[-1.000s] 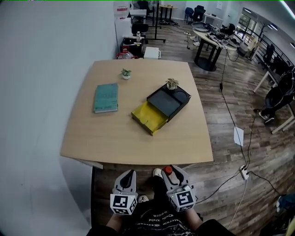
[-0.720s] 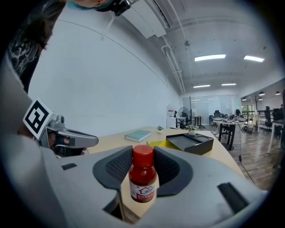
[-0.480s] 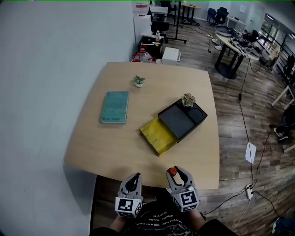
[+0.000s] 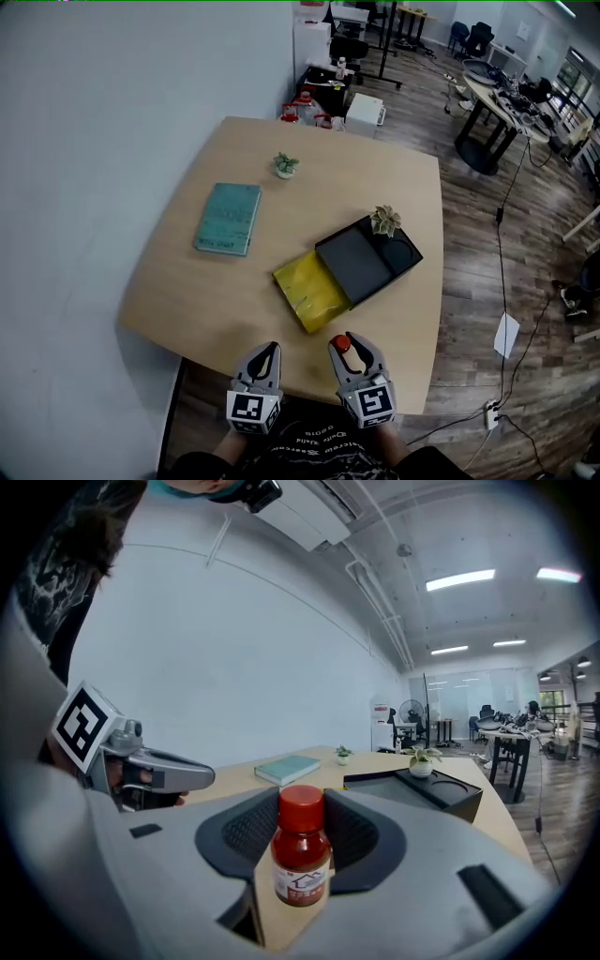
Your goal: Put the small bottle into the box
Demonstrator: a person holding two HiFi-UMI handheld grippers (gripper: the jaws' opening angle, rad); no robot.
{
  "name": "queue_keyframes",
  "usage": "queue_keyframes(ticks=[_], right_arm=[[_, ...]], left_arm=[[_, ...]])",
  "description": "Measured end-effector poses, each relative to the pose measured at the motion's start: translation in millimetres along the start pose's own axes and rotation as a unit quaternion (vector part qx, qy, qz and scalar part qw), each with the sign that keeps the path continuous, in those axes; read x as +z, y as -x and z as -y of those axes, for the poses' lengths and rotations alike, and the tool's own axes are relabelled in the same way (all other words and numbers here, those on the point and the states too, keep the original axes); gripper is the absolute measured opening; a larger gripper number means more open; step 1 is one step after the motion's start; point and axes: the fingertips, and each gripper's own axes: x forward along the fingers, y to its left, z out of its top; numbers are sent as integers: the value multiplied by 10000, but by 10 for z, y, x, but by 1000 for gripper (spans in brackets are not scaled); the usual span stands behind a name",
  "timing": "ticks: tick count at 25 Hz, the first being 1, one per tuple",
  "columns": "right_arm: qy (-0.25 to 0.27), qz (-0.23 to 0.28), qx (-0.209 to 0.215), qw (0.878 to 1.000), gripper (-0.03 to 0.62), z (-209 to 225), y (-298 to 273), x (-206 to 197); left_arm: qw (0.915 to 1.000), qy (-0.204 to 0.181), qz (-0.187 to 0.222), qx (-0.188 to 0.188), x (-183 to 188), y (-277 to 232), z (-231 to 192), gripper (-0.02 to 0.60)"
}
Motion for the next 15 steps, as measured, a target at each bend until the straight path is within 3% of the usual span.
queue_keyframes(ticks=[4, 9, 15], right_arm=[[-61, 29, 115, 9999, 155, 112, -54, 38], [-545, 105, 72, 9984, 155, 251, -84, 121], [-431, 93, -33, 9990, 155, 326, -201, 201]], left_arm=[[9999, 14, 29, 118, 84, -116, 23, 3], [9999, 42, -48, 114, 140, -235, -4, 3], [9998, 83, -137, 82, 143, -385, -97, 3]])
